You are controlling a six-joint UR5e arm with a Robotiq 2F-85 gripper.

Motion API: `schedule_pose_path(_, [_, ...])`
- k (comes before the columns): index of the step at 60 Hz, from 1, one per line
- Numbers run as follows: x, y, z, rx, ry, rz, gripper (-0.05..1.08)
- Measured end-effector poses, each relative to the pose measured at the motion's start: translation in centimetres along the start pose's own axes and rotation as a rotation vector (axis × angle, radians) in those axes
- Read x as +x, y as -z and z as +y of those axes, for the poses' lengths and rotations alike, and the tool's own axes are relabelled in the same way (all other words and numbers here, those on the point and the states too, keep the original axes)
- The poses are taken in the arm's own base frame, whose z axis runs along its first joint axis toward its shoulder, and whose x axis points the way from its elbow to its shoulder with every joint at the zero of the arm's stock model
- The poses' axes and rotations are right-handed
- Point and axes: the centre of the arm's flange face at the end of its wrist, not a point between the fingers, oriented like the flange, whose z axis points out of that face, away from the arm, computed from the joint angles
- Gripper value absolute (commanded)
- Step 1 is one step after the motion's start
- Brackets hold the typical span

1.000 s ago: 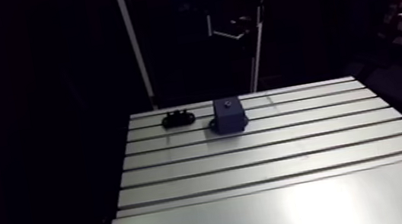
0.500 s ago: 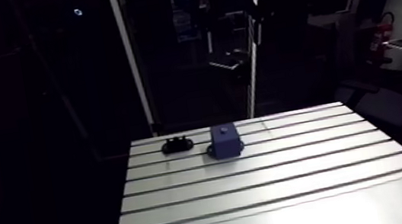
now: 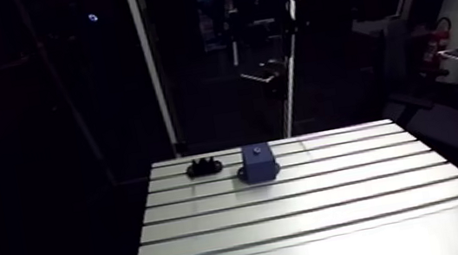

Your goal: Pick up the M10 bolt and insert it into the hole until fully seated.

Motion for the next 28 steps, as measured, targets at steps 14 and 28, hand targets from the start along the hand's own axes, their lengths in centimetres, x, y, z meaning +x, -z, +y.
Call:
schedule_pose_path(14, [-0.35,-0.38,-0.13,0.002,0.003,-0.009,0.00])
schedule_pose_path(28, [-0.40,-0.54,-0.28,0.004,0.007,-0.012,0.00])
